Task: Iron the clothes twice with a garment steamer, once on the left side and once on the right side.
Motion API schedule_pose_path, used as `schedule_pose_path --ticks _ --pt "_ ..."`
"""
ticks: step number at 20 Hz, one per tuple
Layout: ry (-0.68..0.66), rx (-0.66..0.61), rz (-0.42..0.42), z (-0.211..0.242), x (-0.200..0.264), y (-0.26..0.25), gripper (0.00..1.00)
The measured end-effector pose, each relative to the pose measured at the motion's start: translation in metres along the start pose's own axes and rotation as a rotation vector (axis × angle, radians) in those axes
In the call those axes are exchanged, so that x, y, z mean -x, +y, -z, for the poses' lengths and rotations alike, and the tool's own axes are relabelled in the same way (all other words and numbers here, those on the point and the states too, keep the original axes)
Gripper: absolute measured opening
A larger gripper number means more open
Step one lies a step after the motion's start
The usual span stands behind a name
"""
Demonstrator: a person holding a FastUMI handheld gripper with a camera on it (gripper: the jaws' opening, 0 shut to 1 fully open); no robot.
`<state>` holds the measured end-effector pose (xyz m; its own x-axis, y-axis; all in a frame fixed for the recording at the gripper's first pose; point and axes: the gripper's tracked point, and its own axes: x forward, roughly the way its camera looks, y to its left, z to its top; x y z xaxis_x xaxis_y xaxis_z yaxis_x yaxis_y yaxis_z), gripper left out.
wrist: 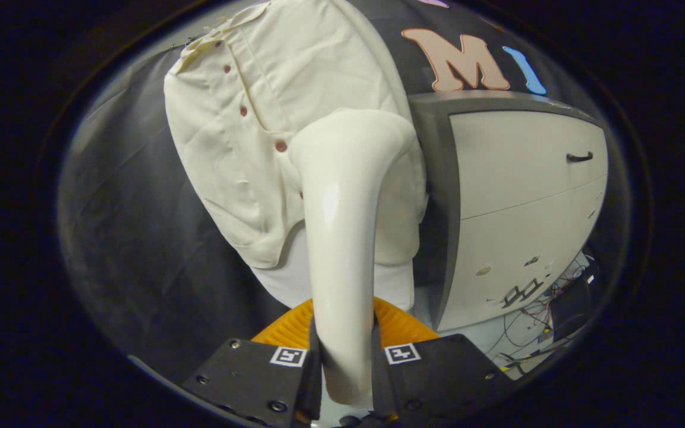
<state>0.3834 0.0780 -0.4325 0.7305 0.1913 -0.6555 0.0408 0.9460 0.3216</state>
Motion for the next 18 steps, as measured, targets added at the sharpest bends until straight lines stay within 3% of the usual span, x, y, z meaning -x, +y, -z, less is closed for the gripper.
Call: schedule_pose_path --ticks 11,18 --pt "-0.383 0.042 0.155 -0.075 0.256 0.024 0.33" --pt "-0.49 0.026 0.153 -0.078 0.341 0.051 0.33"
